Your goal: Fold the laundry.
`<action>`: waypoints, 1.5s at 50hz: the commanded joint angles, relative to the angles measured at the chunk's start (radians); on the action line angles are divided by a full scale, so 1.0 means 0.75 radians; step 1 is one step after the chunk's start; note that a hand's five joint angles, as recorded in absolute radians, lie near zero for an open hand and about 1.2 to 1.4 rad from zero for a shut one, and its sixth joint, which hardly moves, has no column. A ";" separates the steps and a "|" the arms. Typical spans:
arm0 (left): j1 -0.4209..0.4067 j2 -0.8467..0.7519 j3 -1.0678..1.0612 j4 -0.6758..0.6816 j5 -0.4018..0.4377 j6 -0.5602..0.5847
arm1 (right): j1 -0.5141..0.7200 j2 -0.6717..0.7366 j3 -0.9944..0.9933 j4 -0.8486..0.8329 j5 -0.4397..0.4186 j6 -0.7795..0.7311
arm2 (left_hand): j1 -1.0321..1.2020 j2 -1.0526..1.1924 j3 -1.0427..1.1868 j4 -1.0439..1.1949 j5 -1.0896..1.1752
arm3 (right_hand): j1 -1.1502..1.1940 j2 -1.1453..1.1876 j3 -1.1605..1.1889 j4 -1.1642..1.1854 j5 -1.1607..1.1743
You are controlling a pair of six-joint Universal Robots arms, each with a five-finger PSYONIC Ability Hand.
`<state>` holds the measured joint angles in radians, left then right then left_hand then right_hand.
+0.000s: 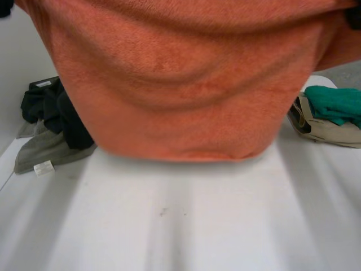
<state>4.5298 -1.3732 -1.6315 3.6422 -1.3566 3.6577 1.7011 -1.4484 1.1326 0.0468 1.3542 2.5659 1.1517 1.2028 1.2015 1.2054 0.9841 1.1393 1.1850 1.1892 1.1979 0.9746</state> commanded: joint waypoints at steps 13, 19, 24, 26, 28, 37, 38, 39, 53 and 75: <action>-0.047 -0.758 0.201 -0.152 0.101 0.289 | -0.027 0.435 -0.156 0.417 0.086 -0.282 | 0.326 0.258 0.260 0.254 0.317 | 0.343 0.282 0.276 0.264 0.330; -0.166 -1.083 0.750 -0.140 -0.089 0.306 | 0.080 0.597 -0.287 0.020 0.248 -0.206 | 0.326 0.258 0.260 0.254 0.317 | 0.343 0.282 0.276 0.264 0.330; -0.168 -1.298 1.234 -0.066 -0.171 0.310 | 0.106 0.700 -0.436 -0.432 0.371 -0.210 | 0.326 0.258 0.260 0.254 0.317 | 0.343 0.282 0.276 0.264 0.330; -0.166 -1.363 1.450 0.019 -0.208 0.304 | 0.115 0.724 -0.496 -0.679 0.389 -0.210 | 0.326 0.258 0.260 0.254 0.317 | 0.343 0.282 0.276 0.264 0.330; -0.172 -1.388 1.559 0.073 -0.238 0.304 | 0.117 0.727 -0.512 -0.823 0.391 -0.206 | 0.326 0.258 0.260 0.254 0.317 | 0.343 0.282 0.276 0.264 0.330; -0.188 -1.356 1.480 0.151 -0.310 0.206 | 0.154 0.688 -0.420 -0.942 0.381 -0.153 | 0.326 0.258 0.260 0.254 0.317 | 0.343 0.282 0.276 0.264 0.330; -0.188 -1.323 1.373 0.147 -0.308 0.191 | 0.154 0.678 -0.390 -0.924 0.377 -0.151 | 0.326 0.258 0.260 0.254 0.317 | 0.343 0.282 0.276 0.264 0.330; -0.188 -1.303 1.313 0.147 -0.304 0.187 | 0.154 0.665 -0.359 -0.907 0.373 -0.151 | 0.326 0.258 0.260 0.254 0.317 | 0.343 0.282 0.276 0.264 0.330; -0.180 -1.078 0.368 0.140 -0.280 0.177 | 0.154 0.628 0.197 -0.592 0.295 -0.153 | 0.326 0.258 0.260 0.254 0.317 | 0.343 0.282 0.276 0.264 0.330; -0.172 -0.711 -0.326 0.059 -0.247 0.269 | 0.141 0.518 0.607 -0.296 0.168 -0.151 | -0.776 -0.844 -0.843 -0.848 -0.786 | 0.343 0.282 0.276 0.264 0.330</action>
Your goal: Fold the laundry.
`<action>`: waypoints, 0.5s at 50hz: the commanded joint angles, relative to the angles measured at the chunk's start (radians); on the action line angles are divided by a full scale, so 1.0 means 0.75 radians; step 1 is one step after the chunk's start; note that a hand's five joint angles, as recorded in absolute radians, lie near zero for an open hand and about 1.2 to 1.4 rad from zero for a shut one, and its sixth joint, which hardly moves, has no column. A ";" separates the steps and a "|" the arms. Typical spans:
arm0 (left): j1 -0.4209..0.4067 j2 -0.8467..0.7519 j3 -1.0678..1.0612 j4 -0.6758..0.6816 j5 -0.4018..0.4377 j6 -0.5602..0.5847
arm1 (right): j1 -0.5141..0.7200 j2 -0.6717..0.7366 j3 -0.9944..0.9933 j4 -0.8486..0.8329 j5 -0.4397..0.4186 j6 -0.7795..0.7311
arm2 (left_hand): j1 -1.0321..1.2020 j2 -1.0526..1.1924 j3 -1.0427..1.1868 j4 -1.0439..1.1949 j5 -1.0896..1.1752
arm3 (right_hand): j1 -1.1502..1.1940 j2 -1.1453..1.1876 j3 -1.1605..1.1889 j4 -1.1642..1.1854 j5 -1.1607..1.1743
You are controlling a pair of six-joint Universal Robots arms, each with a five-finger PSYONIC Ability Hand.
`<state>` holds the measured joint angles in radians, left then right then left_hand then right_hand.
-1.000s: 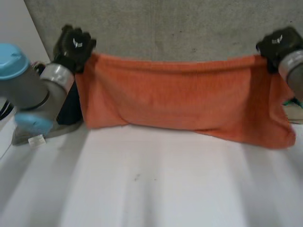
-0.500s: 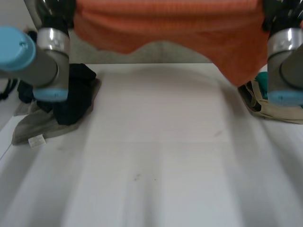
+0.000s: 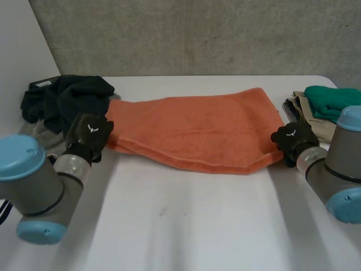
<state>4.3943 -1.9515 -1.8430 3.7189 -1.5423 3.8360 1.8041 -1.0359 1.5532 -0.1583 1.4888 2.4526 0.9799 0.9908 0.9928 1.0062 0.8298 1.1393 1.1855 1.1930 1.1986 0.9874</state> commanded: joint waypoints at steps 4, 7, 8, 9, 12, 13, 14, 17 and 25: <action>0.021 0.135 -0.024 -0.142 0.001 0.023 | 0.008 -0.032 0.050 -0.028 -0.011 0.002 | -0.642 -0.657 -0.659 -0.677 -0.675 | 0.343 0.281 0.271 0.264 0.312; 0.038 0.184 0.017 -0.242 0.038 0.007 | 0.010 -0.032 0.058 -0.030 -0.013 0.002 | -0.654 -0.668 -0.671 -0.689 -0.686 | 0.343 0.281 0.271 0.264 0.312; 0.046 0.192 0.037 -0.295 0.082 -0.011 | 0.010 -0.030 0.060 -0.030 -0.013 0.002 | -0.654 -0.668 -0.671 -0.689 -0.686 | 0.343 0.281 0.271 0.264 0.312; 0.050 0.193 0.050 -0.328 0.115 -0.028 | 0.010 -0.032 0.062 -0.030 -0.013 0.002 | -0.654 -0.668 -0.671 -0.689 -0.686 | 0.343 0.281 0.271 0.264 0.312; 0.078 0.178 0.099 -0.420 0.211 -0.105 | 0.010 -0.032 0.066 -0.030 -0.015 0.002 | -0.654 -0.668 -0.671 -0.689 -0.686 | 0.343 0.281 0.271 0.264 0.312; 0.087 0.176 0.111 -0.438 0.224 -0.124 | 0.010 -0.032 0.071 -0.030 -0.017 0.002 | -0.650 -0.665 -0.667 -0.685 -0.683 | 0.343 0.281 0.271 0.264 0.312; 0.099 0.172 0.125 -0.455 0.236 -0.144 | 0.010 -0.032 0.073 -0.030 -0.018 0.002 | -0.650 -0.665 -0.667 -0.685 -0.683 | 0.343 0.281 0.271 0.264 0.312; 0.150 0.097 0.189 -0.520 0.252 -0.238 | 0.008 -0.032 0.079 -0.030 -0.018 0.002 | -0.631 -0.645 -0.648 -0.666 -0.663 | 0.343 0.281 0.271 0.264 0.312; 0.169 -0.036 0.293 -0.780 0.248 -0.327 | 0.002 -0.030 0.091 -0.030 -0.020 0.002 | -0.576 -0.590 -0.593 -0.611 -0.608 | 0.343 0.281 0.271 0.264 0.312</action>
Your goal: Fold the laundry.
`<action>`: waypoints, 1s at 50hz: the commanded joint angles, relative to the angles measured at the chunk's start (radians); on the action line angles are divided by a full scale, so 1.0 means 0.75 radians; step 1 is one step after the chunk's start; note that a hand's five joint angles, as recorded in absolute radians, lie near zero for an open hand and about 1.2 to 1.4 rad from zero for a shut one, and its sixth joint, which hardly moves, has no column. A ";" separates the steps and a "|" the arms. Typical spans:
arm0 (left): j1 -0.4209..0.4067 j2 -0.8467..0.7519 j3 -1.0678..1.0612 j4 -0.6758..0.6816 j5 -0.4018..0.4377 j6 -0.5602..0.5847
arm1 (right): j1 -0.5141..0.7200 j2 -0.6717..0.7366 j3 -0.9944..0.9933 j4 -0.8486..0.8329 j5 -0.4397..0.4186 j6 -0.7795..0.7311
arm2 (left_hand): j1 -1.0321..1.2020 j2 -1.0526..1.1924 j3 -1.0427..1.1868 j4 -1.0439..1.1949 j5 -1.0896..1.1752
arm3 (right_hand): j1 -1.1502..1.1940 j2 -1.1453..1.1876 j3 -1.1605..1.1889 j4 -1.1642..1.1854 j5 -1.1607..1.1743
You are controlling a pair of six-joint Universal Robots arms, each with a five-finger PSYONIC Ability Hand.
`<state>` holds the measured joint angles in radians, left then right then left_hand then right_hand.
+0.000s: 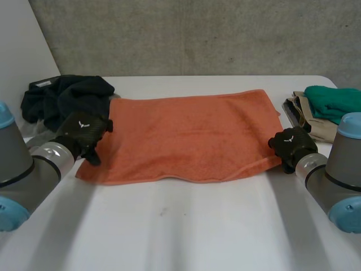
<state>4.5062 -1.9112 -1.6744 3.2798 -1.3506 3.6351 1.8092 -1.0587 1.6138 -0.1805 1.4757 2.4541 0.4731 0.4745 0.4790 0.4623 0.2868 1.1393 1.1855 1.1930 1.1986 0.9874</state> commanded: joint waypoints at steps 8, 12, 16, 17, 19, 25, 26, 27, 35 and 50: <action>0.021 -0.092 0.052 -0.201 0.003 -0.051 | -0.007 0.000 0.010 -0.001 -0.002 -0.002 | 0.131 0.130 0.124 0.146 0.147 | 0.343 0.281 0.271 0.264 0.312; 0.058 -0.096 0.022 -0.139 0.003 -0.012 | -0.007 0.000 0.010 -0.001 -0.002 -0.002 | 0.135 0.133 0.128 0.150 0.151 | 0.343 0.281 0.271 0.264 0.312; 0.099 -0.102 -0.023 -0.062 0.009 0.092 | -0.007 0.000 0.010 0.001 -0.002 -0.002 | 0.135 0.133 0.128 0.150 0.151 | 0.343 0.281 0.271 0.264 0.312; 0.101 -0.104 -0.029 -0.041 0.009 0.117 | -0.007 0.000 0.010 -0.001 -0.002 0.000 | 0.135 0.133 0.128 0.150 0.151 | 0.343 0.281 0.271 0.264 0.312; 0.103 -0.113 -0.044 -0.002 0.011 0.164 | -0.007 0.000 0.010 -0.001 -0.002 -0.002 | 0.135 0.133 0.128 0.150 0.151 | 0.343 0.281 0.271 0.264 0.312; 0.124 -0.176 -0.058 0.045 0.013 0.285 | -0.005 0.000 0.012 -0.001 0.000 -0.002 | 0.139 0.137 0.131 0.154 0.155 | 0.343 0.281 0.271 0.264 0.312; 0.124 -0.180 -0.060 0.045 0.013 0.289 | -0.007 0.002 0.012 -0.001 0.000 -0.002 | 0.135 0.134 0.128 0.150 0.151 | 0.343 0.281 0.271 0.264 0.312; 0.126 -0.184 -0.058 0.047 0.015 0.291 | -0.005 0.000 0.014 -0.001 0.000 -0.002 | 0.139 0.137 0.131 0.154 0.155 | 0.343 0.281 0.271 0.264 0.312; 0.124 -0.211 -0.032 0.067 0.015 0.287 | -0.005 0.000 0.014 -0.001 0.000 -0.002 | 0.186 0.184 0.178 0.200 0.202 | 0.343 0.281 0.271 0.264 0.312; 0.087 -0.364 0.111 0.116 0.013 0.281 | -0.007 0.002 0.022 -0.001 0.000 0.000 | 0.721 0.719 0.713 0.735 0.736 | 0.343 0.281 0.271 0.264 0.312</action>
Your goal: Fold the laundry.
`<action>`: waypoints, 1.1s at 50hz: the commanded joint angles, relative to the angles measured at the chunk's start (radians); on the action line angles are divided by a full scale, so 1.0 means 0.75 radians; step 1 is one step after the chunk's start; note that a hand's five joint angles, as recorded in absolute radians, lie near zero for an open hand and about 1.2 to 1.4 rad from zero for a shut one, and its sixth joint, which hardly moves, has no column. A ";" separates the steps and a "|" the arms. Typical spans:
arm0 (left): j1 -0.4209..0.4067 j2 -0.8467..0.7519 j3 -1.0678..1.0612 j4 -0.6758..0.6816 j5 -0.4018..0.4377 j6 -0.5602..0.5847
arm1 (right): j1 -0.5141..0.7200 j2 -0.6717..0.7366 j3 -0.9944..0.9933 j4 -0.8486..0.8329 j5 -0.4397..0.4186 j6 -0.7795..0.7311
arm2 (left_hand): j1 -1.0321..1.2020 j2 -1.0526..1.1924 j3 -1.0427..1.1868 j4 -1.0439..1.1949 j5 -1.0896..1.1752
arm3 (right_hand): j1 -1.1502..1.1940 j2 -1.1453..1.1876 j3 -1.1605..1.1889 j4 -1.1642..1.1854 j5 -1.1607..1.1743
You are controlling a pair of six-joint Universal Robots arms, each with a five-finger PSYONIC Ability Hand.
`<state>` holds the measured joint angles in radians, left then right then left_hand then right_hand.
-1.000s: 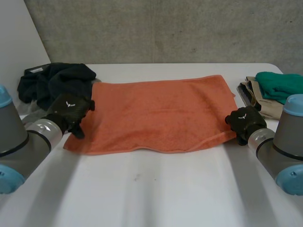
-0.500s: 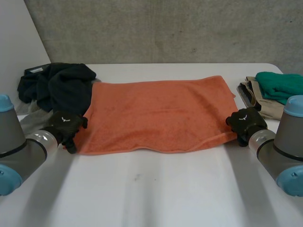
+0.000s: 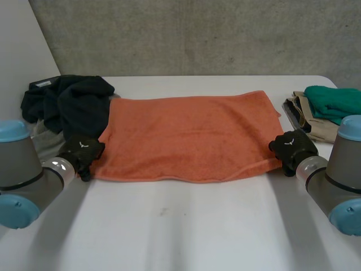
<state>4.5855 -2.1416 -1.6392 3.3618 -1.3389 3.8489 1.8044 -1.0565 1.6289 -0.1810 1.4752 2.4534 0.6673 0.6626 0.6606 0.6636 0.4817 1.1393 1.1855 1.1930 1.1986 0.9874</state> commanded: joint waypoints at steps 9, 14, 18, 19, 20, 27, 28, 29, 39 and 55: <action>-0.062 -0.006 0.130 0.009 -0.029 -0.067 | 0.001 -0.009 -0.002 -0.020 0.013 -0.001 | 0.972 0.978 0.981 0.977 0.987 | 0.343 0.281 0.271 0.264 0.312; -0.086 0.237 0.073 -0.009 -0.060 -0.157 | -0.003 -0.135 -0.032 0.035 0.019 -0.021 | 0.972 0.978 0.981 0.977 0.987 | 0.343 0.281 0.271 0.264 0.312; -0.084 0.478 0.009 -0.042 -0.082 -0.174 | -0.007 -0.325 -0.088 0.214 0.009 -0.054 | 0.972 0.978 0.981 0.977 0.987 | 0.343 0.281 0.271 0.264 0.312; -0.078 0.574 -0.015 -0.066 -0.082 -0.174 | -0.007 -0.356 -0.114 0.265 0.009 -0.064 | 0.972 0.978 0.981 0.977 0.987 | 0.343 0.281 0.271 0.264 0.312; -0.074 0.619 -0.023 -0.087 -0.082 -0.174 | -0.011 -0.383 -0.145 0.325 0.007 -0.074 | 0.972 0.978 0.981 0.977 0.987 | 0.343 0.281 0.271 0.264 0.312; -0.048 0.849 -0.052 -0.338 -0.078 -0.166 | -0.101 -0.500 -0.388 0.920 -0.005 -0.230 | 0.972 0.978 0.981 0.977 0.987 | 0.343 0.281 0.271 0.264 0.312; -0.040 0.847 -0.054 -0.365 -0.078 -0.164 | -0.111 -0.500 -0.413 0.993 -0.008 -0.283 | 0.972 0.978 0.981 0.977 0.987 | 0.343 0.281 0.271 0.264 0.312; -0.035 0.841 -0.056 -0.392 -0.076 -0.162 | -0.113 -0.500 -0.421 1.016 -0.014 -0.309 | 0.972 0.978 0.981 0.977 0.987 | 0.343 0.281 0.271 0.264 0.312; -0.056 0.414 0.027 -0.374 -0.090 -0.057 | -0.101 -0.183 -0.454 0.876 -0.014 -0.344 | 0.972 0.978 0.981 0.977 0.987 | 0.343 0.281 0.271 0.264 0.312; -0.199 -0.041 1.242 0.252 -0.440 -0.370 | -0.062 -0.017 -0.941 -0.327 0.203 0.034 | 0.972 0.978 0.981 0.977 0.987 | 0.343 0.281 0.271 0.264 0.312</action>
<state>4.4364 -2.1712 -0.9903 3.3295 -1.5871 3.7523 1.7503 -1.0193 0.9798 -0.0126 1.6052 2.3414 1.1464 1.1953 1.1925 1.2021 0.9844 1.1393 1.1854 1.1933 1.1989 0.9874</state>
